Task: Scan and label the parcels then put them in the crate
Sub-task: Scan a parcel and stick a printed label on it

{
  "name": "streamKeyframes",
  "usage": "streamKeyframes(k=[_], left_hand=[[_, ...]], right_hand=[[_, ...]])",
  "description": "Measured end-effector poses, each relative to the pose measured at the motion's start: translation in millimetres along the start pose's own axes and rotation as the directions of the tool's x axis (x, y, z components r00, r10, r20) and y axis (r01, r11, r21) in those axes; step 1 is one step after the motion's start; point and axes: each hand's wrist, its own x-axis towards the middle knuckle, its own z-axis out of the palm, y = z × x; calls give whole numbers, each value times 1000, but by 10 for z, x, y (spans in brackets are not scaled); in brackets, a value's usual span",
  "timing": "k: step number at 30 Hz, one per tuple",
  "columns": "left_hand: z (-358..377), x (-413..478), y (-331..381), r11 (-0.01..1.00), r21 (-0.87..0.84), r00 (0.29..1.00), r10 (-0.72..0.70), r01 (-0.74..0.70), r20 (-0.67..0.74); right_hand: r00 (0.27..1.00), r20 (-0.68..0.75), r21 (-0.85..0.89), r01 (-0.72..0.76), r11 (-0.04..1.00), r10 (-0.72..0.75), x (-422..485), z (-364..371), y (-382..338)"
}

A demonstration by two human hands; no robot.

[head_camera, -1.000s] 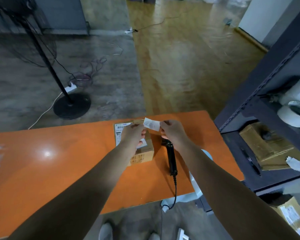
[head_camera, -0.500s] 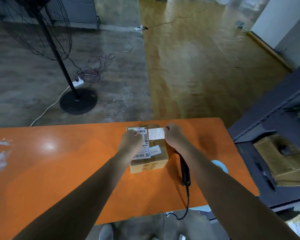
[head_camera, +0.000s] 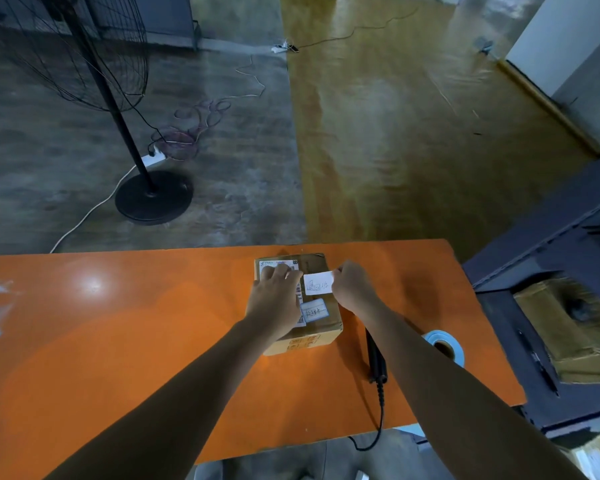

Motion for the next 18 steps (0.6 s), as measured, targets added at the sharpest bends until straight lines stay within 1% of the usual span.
streamKeyframes(k=[2, 9, 14, 18], left_hand=[[49, 19, 2, 1000, 16, 1000, 6, -6, 12], [133, 55, 4, 991, 130, 999, 16, -23, 51], [133, 68, 14, 995, 103, 1000, 4, -6, 26], [127, 72, 16, 996, 87, 1000, -5, 4, 7]], right_hand=[[1000, 4, 8, -12, 1000, 12, 15, 8, 34], [1000, 13, 30, 17, 999, -17, 20, 18, 77], [997, -12, 46, 72, 996, -72, -2, -22, 56], [996, -4, 65, 94, 993, -94, -9, -20, 22]])
